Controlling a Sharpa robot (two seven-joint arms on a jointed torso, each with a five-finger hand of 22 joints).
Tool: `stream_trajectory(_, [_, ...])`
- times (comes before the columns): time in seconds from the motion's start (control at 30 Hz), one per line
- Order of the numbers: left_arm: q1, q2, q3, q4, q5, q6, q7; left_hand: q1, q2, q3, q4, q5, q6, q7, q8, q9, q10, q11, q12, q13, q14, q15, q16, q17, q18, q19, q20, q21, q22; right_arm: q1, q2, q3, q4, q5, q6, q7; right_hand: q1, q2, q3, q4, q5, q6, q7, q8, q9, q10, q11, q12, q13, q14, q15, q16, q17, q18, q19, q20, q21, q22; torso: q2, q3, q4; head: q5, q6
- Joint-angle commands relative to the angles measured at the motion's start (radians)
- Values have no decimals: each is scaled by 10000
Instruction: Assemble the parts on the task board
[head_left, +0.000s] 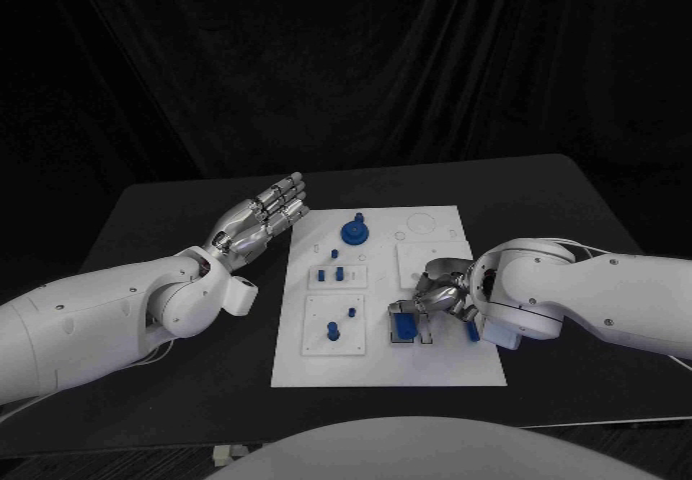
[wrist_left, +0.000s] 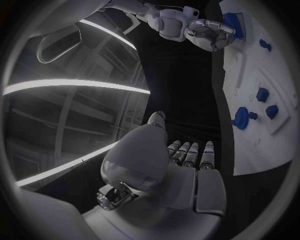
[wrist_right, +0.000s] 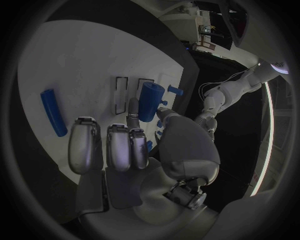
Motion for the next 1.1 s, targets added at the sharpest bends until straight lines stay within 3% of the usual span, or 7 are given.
stream_trajectory(0.03, [-21,8,12,13,57,120,85,97,-14,26,-29,19,5,79,28,11,-24,6,27,13,32,71,-37,-8,109,-5,46,9,12,-36,28,2,12,16,60,-124,-171,19,-115,44,-435,-99,12,-3,-25,1041,100,26,2634,585,79,-76,-49,81,307,51,-87,1957,1,2,-3,4,-2])
stream_trajectory(0.13, [-24,7,12,15,57,126,78,104,-16,31,-35,34,1,83,27,10,-24,5,26,13,32,73,-37,-8,109,-5,49,9,11,-40,35,2,7,-22,161,-135,-274,4,-264,66,-1101,-137,19,25,-44,1041,107,26,2634,578,85,-94,-90,87,302,59,-123,1952,2,4,-2,17,-2])
stream_trajectory(0.17, [-25,6,12,16,57,128,76,104,-16,31,-35,34,1,83,27,10,-24,5,26,13,32,73,-37,-8,109,-5,49,9,11,-41,35,2,7,-27,179,-137,-274,4,-264,66,-1101,-137,19,25,-44,1041,107,26,2634,578,85,-94,-90,87,302,59,-123,1952,2,3,-3,21,-2])
stream_trajectory(0.53, [-34,12,12,11,57,163,44,111,-18,36,-41,47,2,87,27,10,-24,5,28,13,32,81,-37,-8,109,-5,53,9,11,-53,14,2,17,-56,326,-132,-488,-34,-733,112,-2705,-239,31,157,-84,1041,121,26,2634,565,98,-131,-181,98,301,72,-210,1950,1,3,-3,34,-2])
stream_trajectory(0.7, [-39,12,12,9,57,173,49,120,-20,44,-49,61,3,92,27,11,-25,7,27,13,32,98,-37,-8,105,-4,63,10,13,-57,-50,2,73,-114,206,-74,-638,-34,-964,118,-2852,-299,40,186,-95,1041,125,26,2634,562,101,-139,-203,104,295,73,-248,1945,1,4,-2,38,-2])
stream_trajectory(0.87, [-42,-12,12,16,57,170,63,122,-20,46,-50,62,2,92,27,11,-25,9,28,13,32,100,-37,-8,105,-4,64,10,13,-38,-334,5,302,-384,-229,48,-1181,106,-1836,152,-3405,-446,29,463,-10,1041,120,26,2634,581,91,-99,-134,99,320,68,-241,1963,1,6,-3,87,-2])
stream_trajectory(1.1, [-44,-45,12,23,57,145,84,123,-21,48,-52,63,8,90,29,12,-24,14,35,15,32,103,-37,-8,104,-4,68,10,13,462,-955,8,562,-419,-300,142,-1727,526,-2601,163,-3404,-547,-14,913,160,1041,79,26,2634,620,68,3,45,59,399,45,-65,2027,5,6,-5,119,-2])
